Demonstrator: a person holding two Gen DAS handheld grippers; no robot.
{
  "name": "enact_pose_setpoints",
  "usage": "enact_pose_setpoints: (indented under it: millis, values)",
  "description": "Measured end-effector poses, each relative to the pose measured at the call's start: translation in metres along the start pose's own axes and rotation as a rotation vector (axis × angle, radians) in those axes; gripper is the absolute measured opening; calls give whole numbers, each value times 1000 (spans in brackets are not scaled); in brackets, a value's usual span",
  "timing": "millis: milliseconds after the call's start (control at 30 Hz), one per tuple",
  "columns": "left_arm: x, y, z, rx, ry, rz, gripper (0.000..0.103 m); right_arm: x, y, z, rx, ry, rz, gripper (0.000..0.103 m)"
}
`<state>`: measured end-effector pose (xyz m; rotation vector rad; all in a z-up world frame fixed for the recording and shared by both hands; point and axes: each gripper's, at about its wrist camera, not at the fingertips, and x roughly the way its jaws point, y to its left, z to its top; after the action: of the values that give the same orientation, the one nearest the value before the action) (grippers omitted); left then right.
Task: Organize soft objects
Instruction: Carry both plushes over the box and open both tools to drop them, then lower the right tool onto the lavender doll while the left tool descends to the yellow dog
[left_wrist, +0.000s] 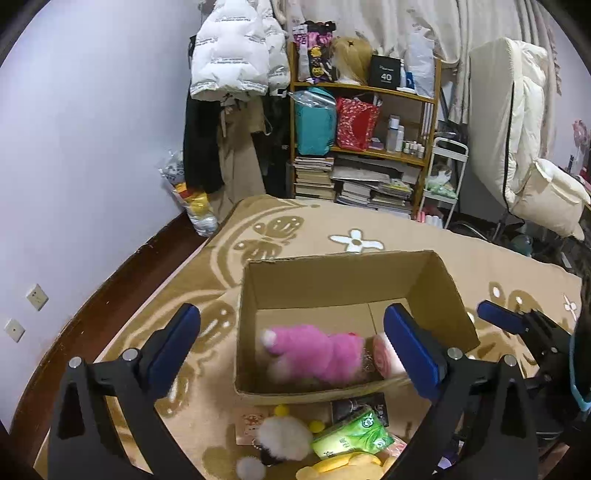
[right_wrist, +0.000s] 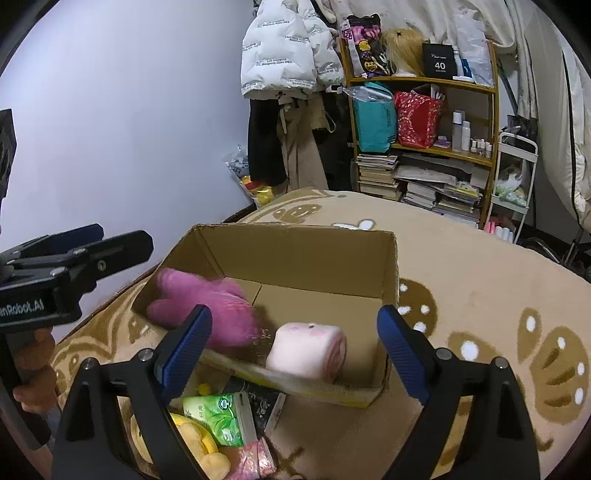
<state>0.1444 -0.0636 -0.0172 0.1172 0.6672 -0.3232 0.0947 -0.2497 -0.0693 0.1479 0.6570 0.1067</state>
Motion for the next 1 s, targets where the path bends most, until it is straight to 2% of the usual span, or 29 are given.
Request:
enact_pose_setpoints:
  millis: [233, 467, 800, 900, 1000]
  values:
    - [-9, 11, -2, -30, 6, 49, 99, -14, -3, -5, 30, 9, -16, 95]
    - [-30, 26, -17, -59, 50, 98, 99, -31, -4, -12, 62, 24, -16, 95]
    - [-69, 31, -42, -77, 98, 142, 99, -64, 18, -31, 70, 54, -6, 95]
    - [-82, 31, -51, -90, 91, 185, 99, -70, 25, -39, 70, 70, -4, 95]
    - [-89, 31, -60, -104, 119, 173, 99, -76, 30, -47, 73, 90, -7, 95]
